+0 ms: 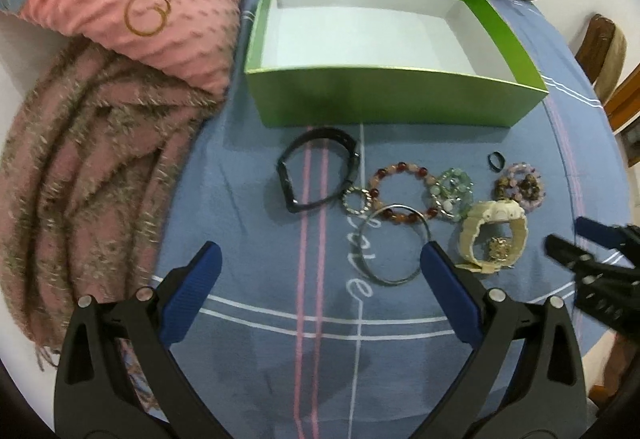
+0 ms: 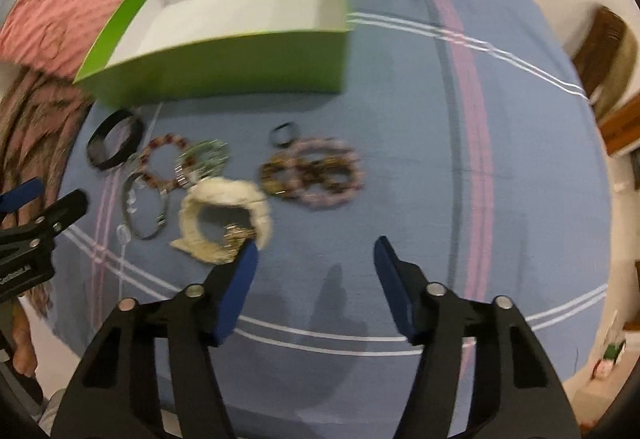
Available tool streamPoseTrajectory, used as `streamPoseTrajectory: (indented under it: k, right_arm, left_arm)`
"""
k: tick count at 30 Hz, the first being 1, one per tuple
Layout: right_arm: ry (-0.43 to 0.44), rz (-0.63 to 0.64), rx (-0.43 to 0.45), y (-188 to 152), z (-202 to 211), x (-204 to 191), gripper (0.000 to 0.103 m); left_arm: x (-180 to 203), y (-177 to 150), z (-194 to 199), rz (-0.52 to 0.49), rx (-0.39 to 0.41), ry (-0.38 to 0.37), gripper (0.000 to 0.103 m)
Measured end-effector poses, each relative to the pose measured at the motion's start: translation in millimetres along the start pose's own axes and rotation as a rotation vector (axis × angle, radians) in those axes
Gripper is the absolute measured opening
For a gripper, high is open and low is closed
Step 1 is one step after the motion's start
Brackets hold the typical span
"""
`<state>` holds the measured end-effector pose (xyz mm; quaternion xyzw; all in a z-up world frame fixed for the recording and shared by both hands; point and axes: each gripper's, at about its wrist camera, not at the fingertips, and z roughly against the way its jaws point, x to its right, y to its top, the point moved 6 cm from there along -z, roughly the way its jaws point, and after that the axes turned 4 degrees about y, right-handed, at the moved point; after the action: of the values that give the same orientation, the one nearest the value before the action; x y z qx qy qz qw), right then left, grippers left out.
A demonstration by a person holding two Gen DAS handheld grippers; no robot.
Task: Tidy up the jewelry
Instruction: 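Grasp the white watch with the right tool while the left tool grasps the black watch band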
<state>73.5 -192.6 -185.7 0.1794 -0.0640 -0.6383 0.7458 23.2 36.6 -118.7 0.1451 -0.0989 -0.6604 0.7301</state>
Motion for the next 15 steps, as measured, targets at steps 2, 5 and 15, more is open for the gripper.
streamPoseTrajectory:
  k: [2,5,15]
  right_arm:
    - [0.012,0.014,-0.015,0.2,-5.6,-4.1,0.051]
    - [0.033,0.024,-0.024,3.4,-10.1,-10.8,0.048]
    - [0.092,0.015,-0.034,11.5,-26.6,-12.1,0.005]
  left_arm:
    - [3.3,-1.0,-5.1,-0.01,-0.006,-0.006,0.095]
    - [8.0,-3.9,-14.8,-0.016,-0.032,-0.023,0.086]
    - [-7.4,2.7,-30.8,0.061,-0.063,-0.074,0.081]
